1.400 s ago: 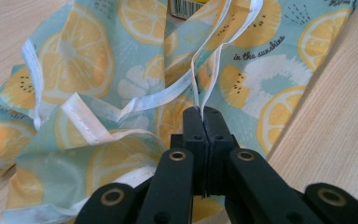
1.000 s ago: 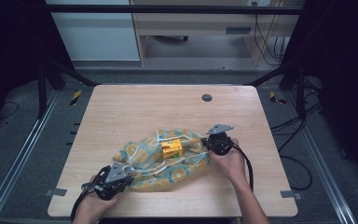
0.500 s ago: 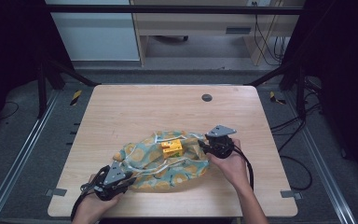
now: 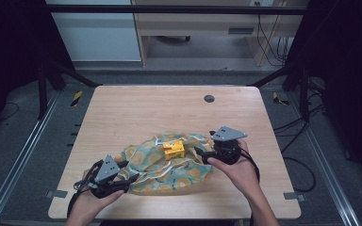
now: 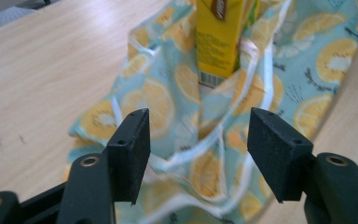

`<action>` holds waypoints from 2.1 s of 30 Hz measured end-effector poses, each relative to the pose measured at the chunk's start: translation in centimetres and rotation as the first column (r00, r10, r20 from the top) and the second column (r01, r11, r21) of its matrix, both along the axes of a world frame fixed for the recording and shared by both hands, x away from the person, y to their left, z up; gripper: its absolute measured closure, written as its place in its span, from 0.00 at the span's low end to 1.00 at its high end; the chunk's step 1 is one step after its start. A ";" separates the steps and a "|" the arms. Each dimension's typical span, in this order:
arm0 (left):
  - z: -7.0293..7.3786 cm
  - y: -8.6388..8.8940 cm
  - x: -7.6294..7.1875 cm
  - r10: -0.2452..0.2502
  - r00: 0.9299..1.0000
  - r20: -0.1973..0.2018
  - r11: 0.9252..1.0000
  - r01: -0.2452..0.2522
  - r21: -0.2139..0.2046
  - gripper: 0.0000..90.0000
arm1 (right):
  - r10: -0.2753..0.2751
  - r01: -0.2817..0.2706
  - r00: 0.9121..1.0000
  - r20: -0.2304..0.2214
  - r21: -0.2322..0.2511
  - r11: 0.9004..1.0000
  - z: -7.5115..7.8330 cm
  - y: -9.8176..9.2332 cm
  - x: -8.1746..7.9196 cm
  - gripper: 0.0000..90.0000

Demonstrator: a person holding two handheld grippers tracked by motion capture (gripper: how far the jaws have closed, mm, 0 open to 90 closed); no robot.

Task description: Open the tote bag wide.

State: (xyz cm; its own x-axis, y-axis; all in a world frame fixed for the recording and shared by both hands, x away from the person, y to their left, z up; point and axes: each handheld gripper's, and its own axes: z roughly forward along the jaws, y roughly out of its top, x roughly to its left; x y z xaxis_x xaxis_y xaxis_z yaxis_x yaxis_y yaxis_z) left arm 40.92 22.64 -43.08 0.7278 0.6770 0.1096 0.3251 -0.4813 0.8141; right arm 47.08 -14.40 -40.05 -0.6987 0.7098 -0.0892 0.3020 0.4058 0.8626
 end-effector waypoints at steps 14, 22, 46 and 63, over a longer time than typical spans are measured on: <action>-0.9 -3.0 8.1 -0.036 0.995 -0.089 0.998 0.040 0.049 0.36 | 0.150 -0.168 0.983 -0.109 -0.187 0.968 -3.7 3.9 -1.1 0.47; -2.3 -4.7 10.3 -0.068 0.986 -0.152 0.992 0.083 0.095 0.45 | 0.149 -0.180 0.978 -0.145 -0.236 0.955 -5.4 3.8 -1.0 0.62; -3.9 -3.0 12.8 0.164 0.967 -0.198 0.987 -0.159 0.038 1.00 | 0.153 -0.209 0.953 -0.260 -0.206 0.956 -8.0 -1.3 -3.0 1.00; -4.2 -2.3 13.4 0.172 0.963 -0.208 0.985 -0.173 0.014 1.00 | 0.099 -0.167 0.948 -0.304 -0.208 0.964 -8.4 -2.4 -3.2 1.00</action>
